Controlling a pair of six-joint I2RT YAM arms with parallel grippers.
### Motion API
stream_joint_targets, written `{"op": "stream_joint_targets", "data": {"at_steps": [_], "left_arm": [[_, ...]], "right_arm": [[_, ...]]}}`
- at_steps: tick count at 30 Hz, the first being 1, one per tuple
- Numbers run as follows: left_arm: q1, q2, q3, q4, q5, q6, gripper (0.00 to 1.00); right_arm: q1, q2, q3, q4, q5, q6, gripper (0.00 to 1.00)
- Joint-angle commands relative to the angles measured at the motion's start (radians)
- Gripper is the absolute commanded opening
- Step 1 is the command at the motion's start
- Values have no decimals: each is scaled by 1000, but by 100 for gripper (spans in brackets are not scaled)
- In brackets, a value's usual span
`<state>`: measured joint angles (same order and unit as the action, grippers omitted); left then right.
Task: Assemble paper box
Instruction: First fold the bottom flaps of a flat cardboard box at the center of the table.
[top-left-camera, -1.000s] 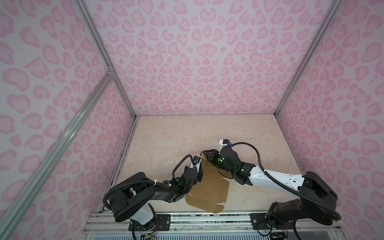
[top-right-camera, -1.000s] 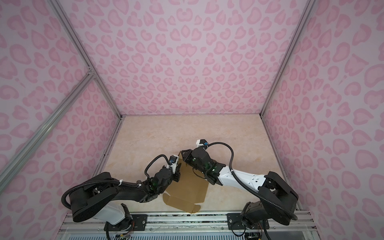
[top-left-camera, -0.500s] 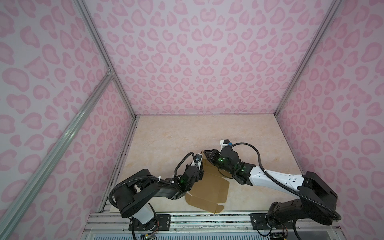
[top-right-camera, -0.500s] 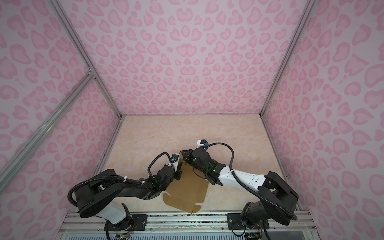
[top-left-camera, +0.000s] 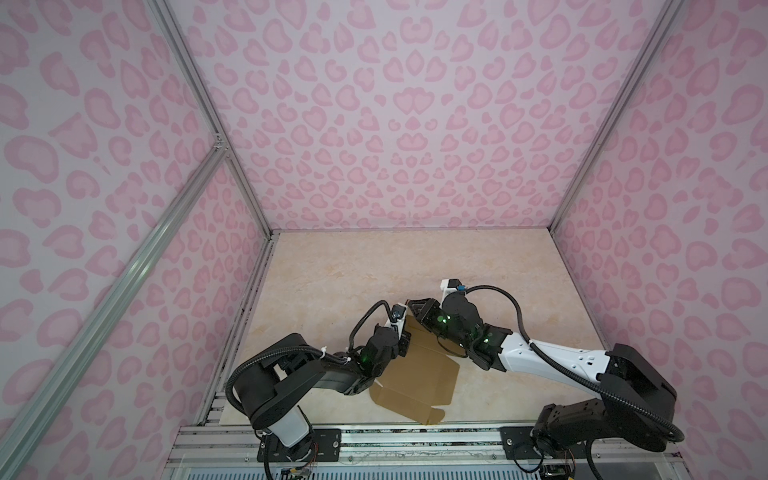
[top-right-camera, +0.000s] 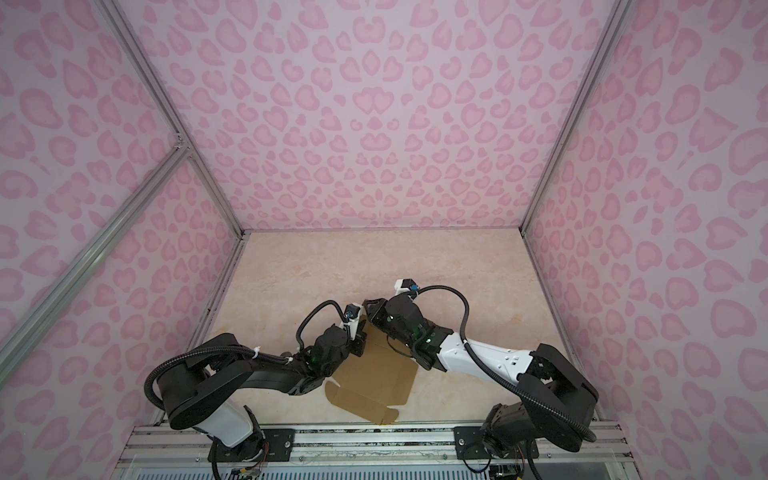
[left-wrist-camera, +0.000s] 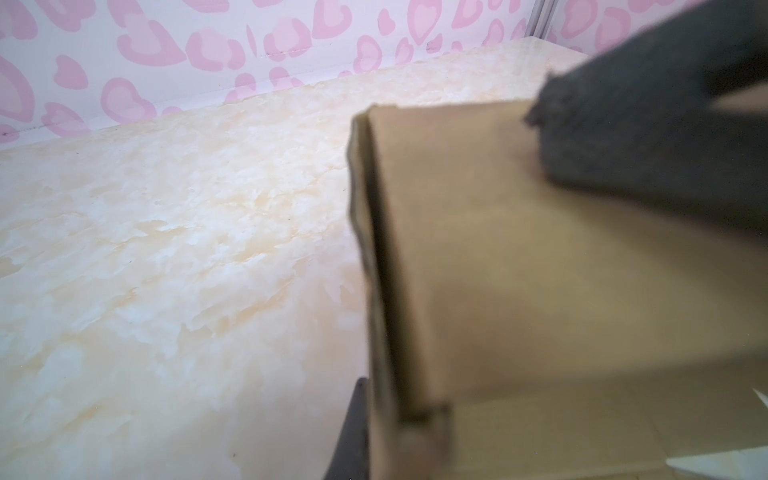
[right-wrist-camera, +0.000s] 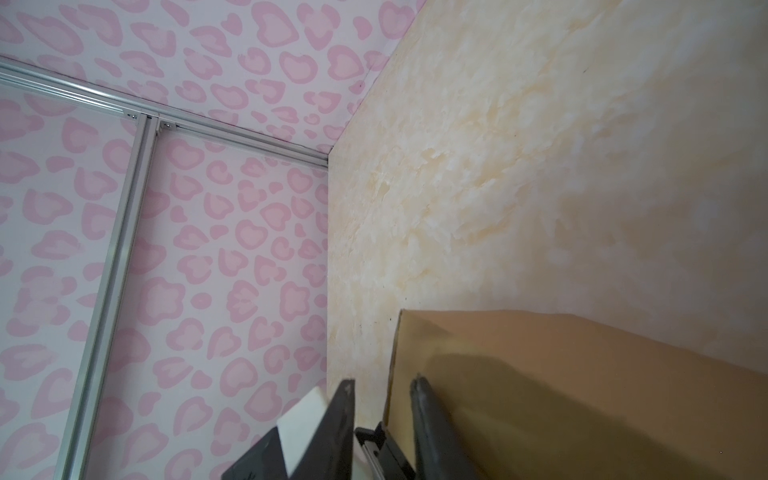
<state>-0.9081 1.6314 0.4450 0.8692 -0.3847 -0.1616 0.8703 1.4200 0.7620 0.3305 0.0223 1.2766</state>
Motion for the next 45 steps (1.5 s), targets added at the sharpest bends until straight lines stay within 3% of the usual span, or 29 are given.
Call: {"op": "stream_joint_targets", "data": {"at_steps": [1, 39, 45], "left_arm": [[1, 9, 8, 34, 5, 14, 4], [3, -71, -73, 7, -192, -32, 4], [3, -121, -106, 1, -238, -26, 4]], "right_arm": [[0, 3, -7, 1, -2, 1, 27], [-13, -31, -1, -35, -8, -32, 26], [-29, -163, 50, -235, 48, -151, 27]]}}
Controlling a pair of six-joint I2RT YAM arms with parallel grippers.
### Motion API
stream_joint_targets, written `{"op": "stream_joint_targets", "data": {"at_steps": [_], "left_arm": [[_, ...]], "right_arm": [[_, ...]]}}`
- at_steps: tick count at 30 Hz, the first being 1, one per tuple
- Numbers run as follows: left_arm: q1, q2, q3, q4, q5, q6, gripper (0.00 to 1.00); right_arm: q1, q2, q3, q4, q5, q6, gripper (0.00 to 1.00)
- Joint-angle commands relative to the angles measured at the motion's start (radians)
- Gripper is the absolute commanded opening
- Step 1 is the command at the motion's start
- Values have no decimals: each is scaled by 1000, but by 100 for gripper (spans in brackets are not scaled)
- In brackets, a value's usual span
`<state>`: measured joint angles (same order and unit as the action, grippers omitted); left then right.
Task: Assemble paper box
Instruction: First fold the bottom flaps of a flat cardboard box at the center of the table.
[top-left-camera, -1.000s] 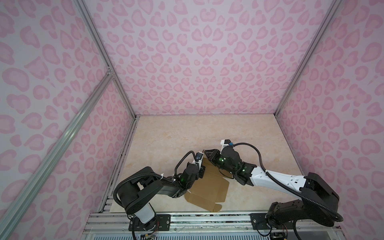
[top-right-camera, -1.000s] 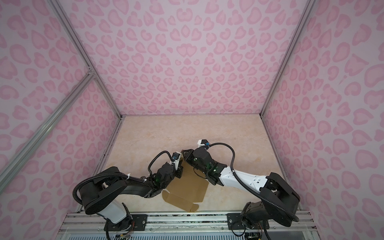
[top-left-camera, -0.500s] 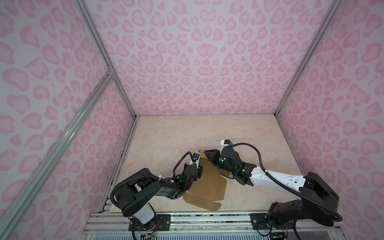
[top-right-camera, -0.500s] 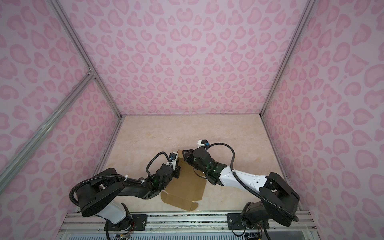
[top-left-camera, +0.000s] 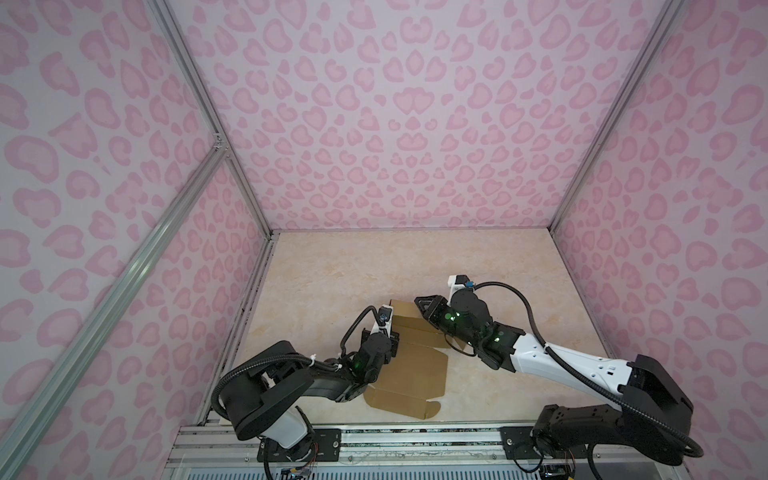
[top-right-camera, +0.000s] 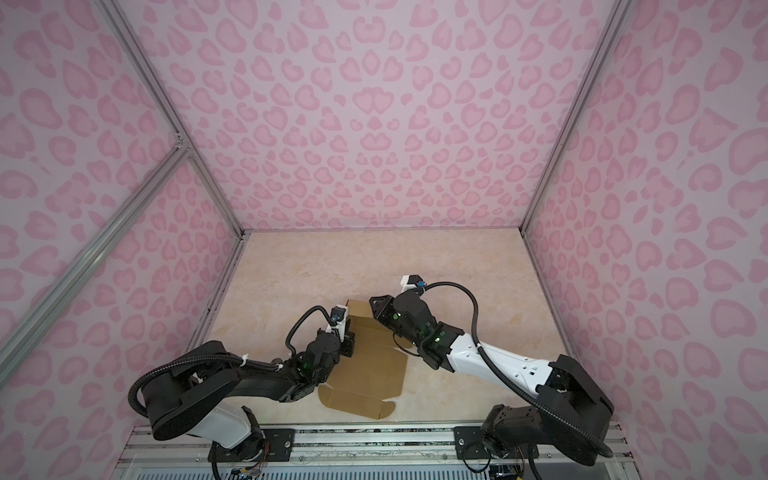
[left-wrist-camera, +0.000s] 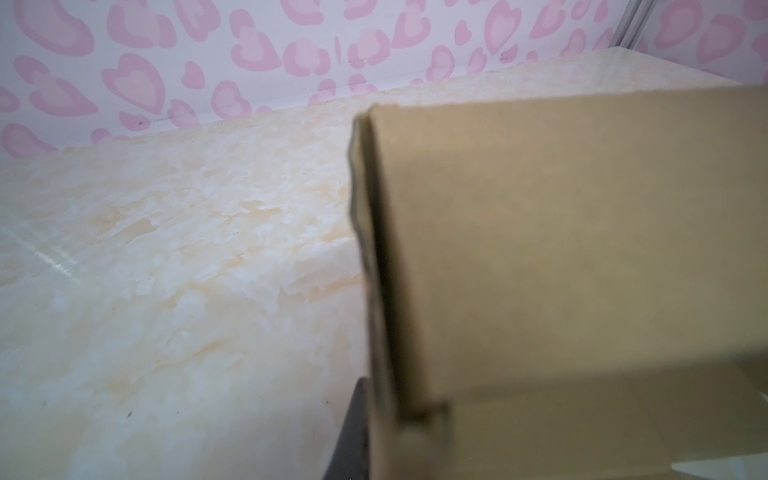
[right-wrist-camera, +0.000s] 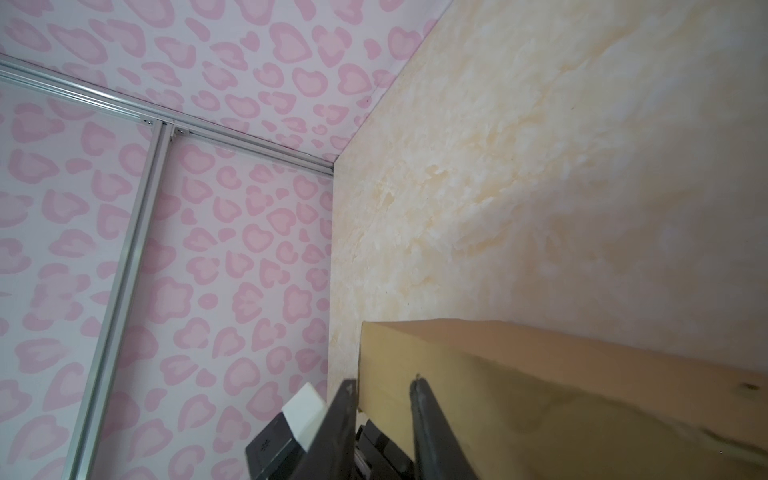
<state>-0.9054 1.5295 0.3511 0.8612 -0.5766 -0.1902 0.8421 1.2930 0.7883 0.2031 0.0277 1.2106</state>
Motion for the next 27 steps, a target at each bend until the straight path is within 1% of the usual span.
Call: {"op": "stream_joint_targets", "data": {"at_steps": [1, 3, 7, 12, 17, 20, 27], "left_arm": [[0, -27, -17, 7, -57, 9, 4], [0, -42, -26, 2, -66, 19, 4], [0, -71, -44, -5, -61, 3, 4], [0, -79, -60, 4, -61, -28, 4], [0, -83, -71, 14, -47, -45, 4], [0, -89, -76, 16, -33, -51, 4], [0, -105, -94, 23, -26, -56, 4]], "right_arm": [[-5, -62, 32, -148, 43, -111, 27], [-21, -105, 36, -216, 27, -145, 28], [-46, -174, 53, -392, 18, -255, 29], [-43, -190, 49, -493, -12, -312, 29], [-38, -160, 12, -466, -51, -313, 30], [-28, -150, 7, -449, -30, -322, 31], [-19, -128, -3, -390, -25, -333, 31]]}}
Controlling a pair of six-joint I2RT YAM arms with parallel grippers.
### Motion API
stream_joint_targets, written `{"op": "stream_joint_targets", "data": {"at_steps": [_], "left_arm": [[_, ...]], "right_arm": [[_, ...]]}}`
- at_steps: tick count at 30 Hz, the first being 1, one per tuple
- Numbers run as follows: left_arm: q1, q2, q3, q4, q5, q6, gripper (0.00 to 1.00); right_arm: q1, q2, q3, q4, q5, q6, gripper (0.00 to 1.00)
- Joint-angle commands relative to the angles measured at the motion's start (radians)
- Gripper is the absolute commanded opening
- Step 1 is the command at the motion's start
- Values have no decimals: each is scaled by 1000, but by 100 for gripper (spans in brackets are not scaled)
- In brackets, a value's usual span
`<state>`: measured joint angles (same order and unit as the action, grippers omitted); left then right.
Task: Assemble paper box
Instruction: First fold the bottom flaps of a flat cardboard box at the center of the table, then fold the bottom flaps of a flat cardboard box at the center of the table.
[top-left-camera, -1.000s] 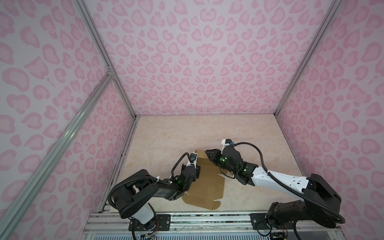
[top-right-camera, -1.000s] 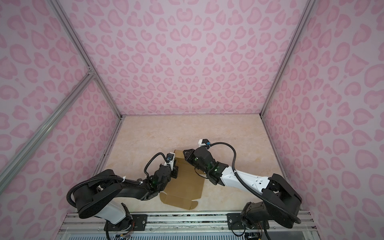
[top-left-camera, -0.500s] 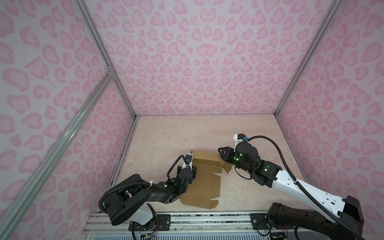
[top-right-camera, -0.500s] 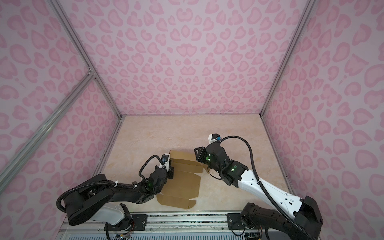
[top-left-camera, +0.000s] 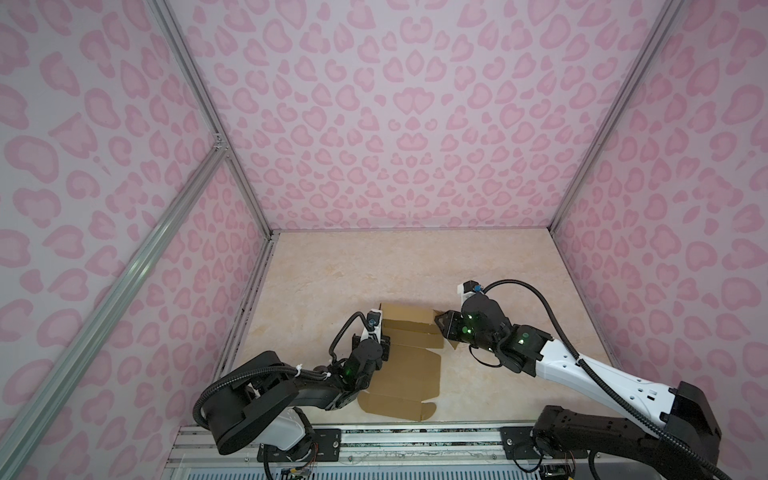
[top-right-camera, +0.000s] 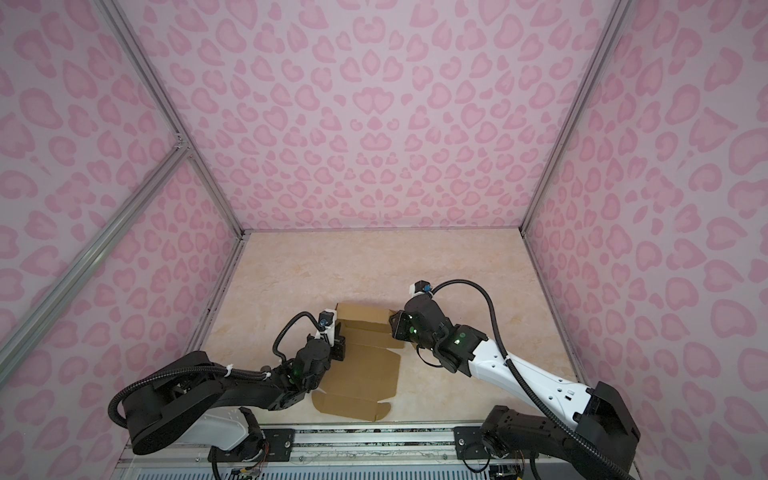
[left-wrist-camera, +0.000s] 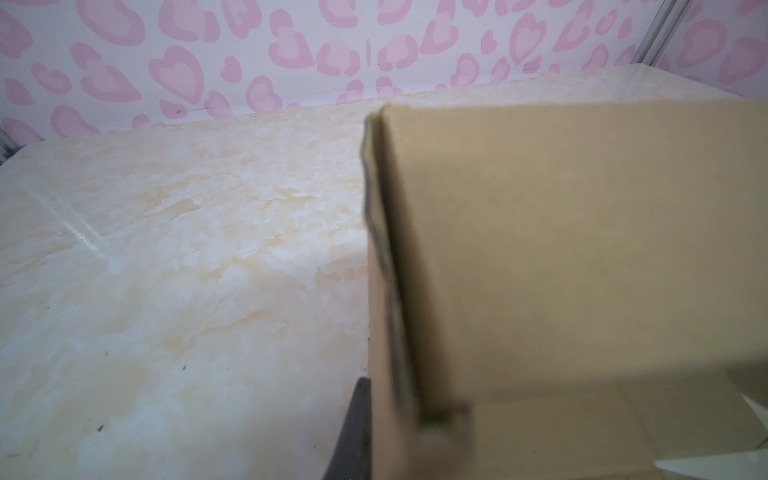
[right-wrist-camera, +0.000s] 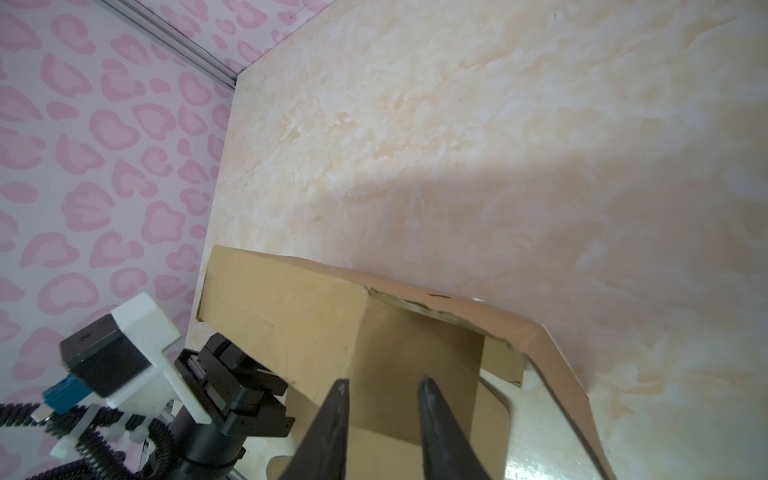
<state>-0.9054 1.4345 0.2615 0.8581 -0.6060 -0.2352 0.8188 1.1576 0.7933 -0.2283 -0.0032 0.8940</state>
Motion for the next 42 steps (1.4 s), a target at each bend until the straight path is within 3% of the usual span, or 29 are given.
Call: {"op": "stream_joint_targets", "data": {"at_steps": [1, 20, 37, 42], "left_arm": [[1, -9, -5, 27, 5, -12, 4], [0, -3, -12, 44, 26, -10, 4], [0, -21, -27, 55, 5, -25, 4], [0, -28, -29, 52, -3, -33, 4]], "right_arm": [[5, 7, -16, 57, 5, -12, 32], [22, 87, -47, 218, -60, 59, 37], [28, 110, -91, 327, -69, 118, 16], [29, 100, -91, 323, -59, 120, 16]]}}
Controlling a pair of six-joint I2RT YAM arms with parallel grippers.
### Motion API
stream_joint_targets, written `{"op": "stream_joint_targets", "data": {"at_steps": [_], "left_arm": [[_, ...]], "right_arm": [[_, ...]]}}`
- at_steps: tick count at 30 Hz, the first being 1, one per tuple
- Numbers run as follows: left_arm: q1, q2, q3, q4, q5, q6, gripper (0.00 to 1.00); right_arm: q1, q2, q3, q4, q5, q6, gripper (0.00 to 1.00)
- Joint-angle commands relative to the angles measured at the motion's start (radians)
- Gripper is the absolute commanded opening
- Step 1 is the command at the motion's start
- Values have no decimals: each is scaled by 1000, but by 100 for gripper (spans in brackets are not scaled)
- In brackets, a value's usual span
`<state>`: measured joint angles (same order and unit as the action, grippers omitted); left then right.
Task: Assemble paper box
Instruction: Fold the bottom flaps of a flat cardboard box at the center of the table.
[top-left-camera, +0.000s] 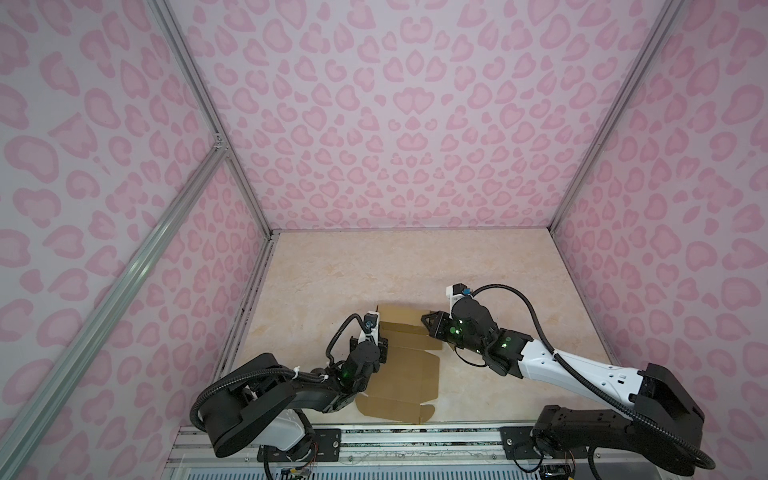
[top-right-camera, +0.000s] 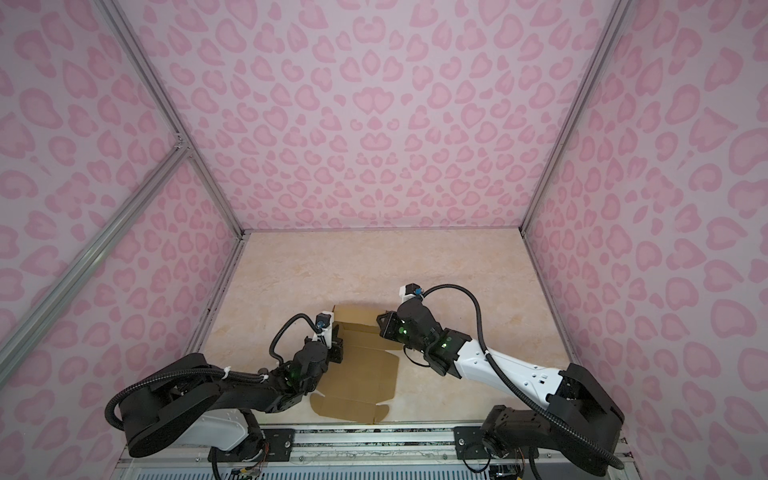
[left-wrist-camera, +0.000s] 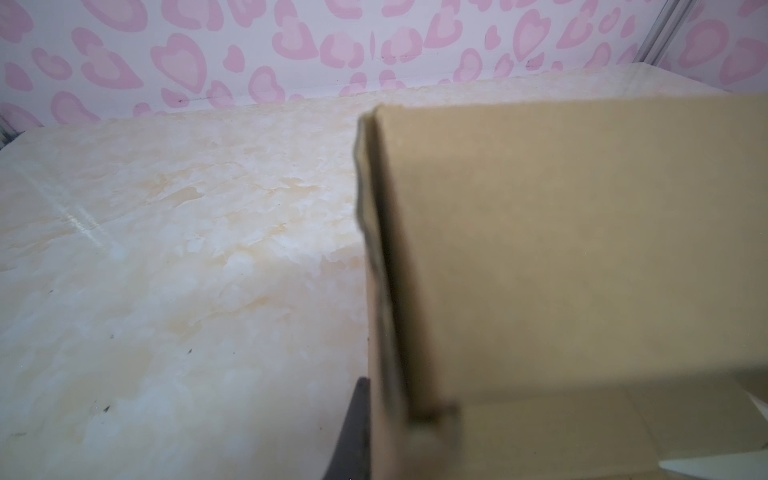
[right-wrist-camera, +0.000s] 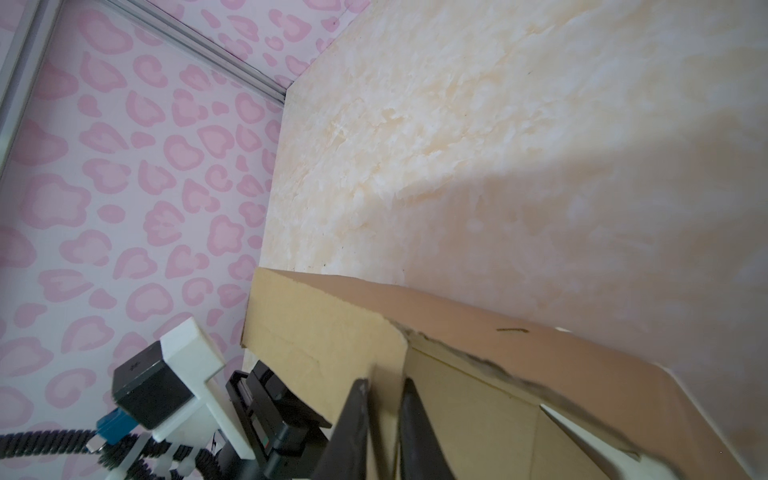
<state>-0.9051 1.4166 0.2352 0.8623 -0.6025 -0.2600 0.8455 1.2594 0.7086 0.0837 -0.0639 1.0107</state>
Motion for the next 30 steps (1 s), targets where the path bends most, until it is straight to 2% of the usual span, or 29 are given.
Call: {"op": "stream_joint_targets", "data": {"at_steps": [1, 4, 6, 14, 19, 21, 26, 30], "left_arm": [[0, -13, -1, 46, -9, -15, 4], [0, -26, 3, 29, -25, -45, 4], [0, -44, 8, 11, -20, -62, 4], [0, -195, 35, -162, -42, -151, 2], [7, -271, 68, -319, -69, -230, 3], [15, -300, 87, -393, -64, -268, 3], [25, -374, 136, -536, -38, -327, 3], [26, -438, 170, -632, -24, -352, 3]], "right_arm": [[2, -6, -7, 6, 7, 3, 16], [1, -17, -18, 9, 15, 6, 14], [-2, -24, -22, 8, 9, 6, 17], [-44, -195, -41, -121, 39, -54, 47], [-75, -394, -58, -259, 76, -148, 69], [-80, -473, -59, -311, 92, -195, 74], [-91, -593, -74, -403, 56, -262, 70], [-91, -620, -160, -350, -45, -263, 67]]}}
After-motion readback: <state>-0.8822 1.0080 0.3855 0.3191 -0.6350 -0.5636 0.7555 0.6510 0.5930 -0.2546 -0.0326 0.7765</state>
